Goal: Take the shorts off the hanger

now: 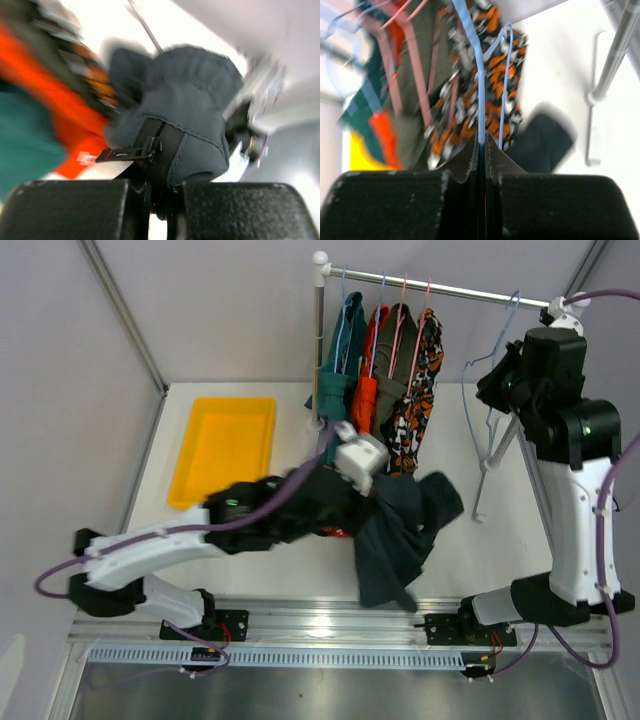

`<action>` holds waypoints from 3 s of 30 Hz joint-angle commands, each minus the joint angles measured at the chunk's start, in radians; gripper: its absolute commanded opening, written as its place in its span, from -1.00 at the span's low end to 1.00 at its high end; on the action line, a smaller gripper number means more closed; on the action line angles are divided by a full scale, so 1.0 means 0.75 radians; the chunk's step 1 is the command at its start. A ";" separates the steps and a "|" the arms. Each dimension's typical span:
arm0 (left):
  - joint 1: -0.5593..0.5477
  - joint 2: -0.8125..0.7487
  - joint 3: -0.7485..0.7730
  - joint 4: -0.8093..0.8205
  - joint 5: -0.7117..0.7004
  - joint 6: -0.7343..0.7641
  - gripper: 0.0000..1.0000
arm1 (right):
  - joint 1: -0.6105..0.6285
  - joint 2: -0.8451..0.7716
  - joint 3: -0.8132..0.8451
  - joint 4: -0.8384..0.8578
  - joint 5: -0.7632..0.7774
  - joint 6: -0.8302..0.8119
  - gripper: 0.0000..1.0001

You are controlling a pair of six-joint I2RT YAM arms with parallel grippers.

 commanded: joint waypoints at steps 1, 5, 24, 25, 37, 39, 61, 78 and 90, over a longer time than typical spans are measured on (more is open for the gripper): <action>0.050 -0.217 0.121 -0.163 -0.281 0.052 -1.00 | -0.140 0.028 0.078 0.206 -0.103 -0.092 -1.00; 0.277 -0.323 0.147 -0.249 -0.241 0.099 -1.00 | -0.206 0.137 0.156 0.261 -0.121 -0.106 -1.00; 1.210 0.180 1.164 -0.264 -0.030 0.339 -1.00 | -0.343 0.110 -0.406 0.603 -0.234 -0.110 -1.00; 1.232 0.174 1.146 -0.219 -0.034 0.335 -1.00 | -0.343 0.098 -0.429 0.607 -0.244 -0.106 -1.00; 1.353 0.276 1.156 0.119 -0.396 0.633 -1.00 | -0.343 -0.139 -0.817 0.703 -0.351 -0.073 -1.00; 1.376 0.282 1.160 0.146 -0.405 0.650 -1.00 | -0.343 -0.149 -0.840 0.711 -0.353 -0.067 -1.00; 1.529 0.286 0.385 0.039 0.055 0.239 -0.82 | -0.343 -0.352 -0.891 0.540 -0.205 -0.055 0.99; 1.519 -0.259 -0.038 -0.039 0.221 0.065 0.98 | -0.343 -0.538 -0.701 0.621 -0.608 -0.018 0.95; 1.441 -0.642 -0.767 0.085 0.291 0.091 0.98 | -0.022 0.030 -0.278 0.687 -0.398 -0.047 0.39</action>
